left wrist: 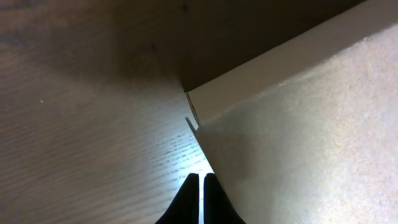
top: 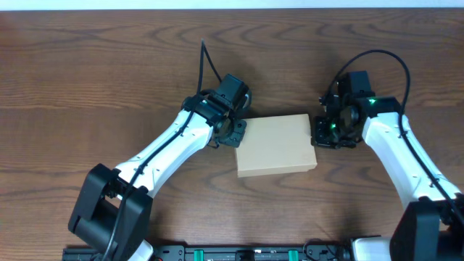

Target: Pack container

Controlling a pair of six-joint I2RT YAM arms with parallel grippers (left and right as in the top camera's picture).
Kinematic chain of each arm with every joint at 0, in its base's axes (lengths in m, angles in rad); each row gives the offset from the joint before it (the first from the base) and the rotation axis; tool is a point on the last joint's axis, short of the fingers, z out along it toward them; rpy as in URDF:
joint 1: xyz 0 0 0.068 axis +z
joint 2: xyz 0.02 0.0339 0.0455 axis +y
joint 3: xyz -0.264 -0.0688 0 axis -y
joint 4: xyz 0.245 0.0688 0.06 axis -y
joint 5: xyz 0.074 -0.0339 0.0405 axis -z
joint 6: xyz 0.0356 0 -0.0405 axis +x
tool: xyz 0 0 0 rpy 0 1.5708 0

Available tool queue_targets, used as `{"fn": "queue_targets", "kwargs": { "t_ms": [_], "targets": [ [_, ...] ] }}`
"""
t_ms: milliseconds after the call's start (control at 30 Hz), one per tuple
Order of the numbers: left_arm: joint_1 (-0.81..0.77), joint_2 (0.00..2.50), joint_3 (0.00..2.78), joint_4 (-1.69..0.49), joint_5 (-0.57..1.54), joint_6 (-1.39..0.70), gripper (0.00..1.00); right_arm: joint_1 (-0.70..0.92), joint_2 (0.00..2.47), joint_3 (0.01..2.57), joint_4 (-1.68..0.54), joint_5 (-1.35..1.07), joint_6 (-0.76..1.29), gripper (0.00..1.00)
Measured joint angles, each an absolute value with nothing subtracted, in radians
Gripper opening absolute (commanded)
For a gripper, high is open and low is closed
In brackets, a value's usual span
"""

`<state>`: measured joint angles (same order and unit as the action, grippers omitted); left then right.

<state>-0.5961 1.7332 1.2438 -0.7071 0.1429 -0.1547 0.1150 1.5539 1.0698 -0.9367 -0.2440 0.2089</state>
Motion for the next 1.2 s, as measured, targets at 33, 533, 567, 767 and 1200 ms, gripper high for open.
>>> {"fn": "queue_targets", "kwargs": {
  "t_ms": [33,533,567,767,1200],
  "targets": [
    [-0.593,1.733,1.244,-0.706,0.140,-0.153,0.06,0.120,1.554,1.070,-0.934,-0.241,0.213,0.01],
    [-0.542,1.733,1.243,-0.721,0.080,-0.130,0.75,0.080,1.554,1.065,-0.912,-0.186,0.242,0.63],
    [-0.524,1.734,1.243,-0.714,0.072,-0.130,0.75,0.056,1.554,1.065,-0.904,-0.189,0.241,0.62],
    [-0.403,1.733,1.243,-0.703,0.130,-0.121,0.78,-0.048,1.554,1.065,-0.888,-0.202,0.223,0.74],
    [-0.289,1.733,1.252,-0.630,0.025,-0.100,0.91,-0.140,1.554,1.073,-0.705,-0.211,0.215,0.74]
  ]
}}
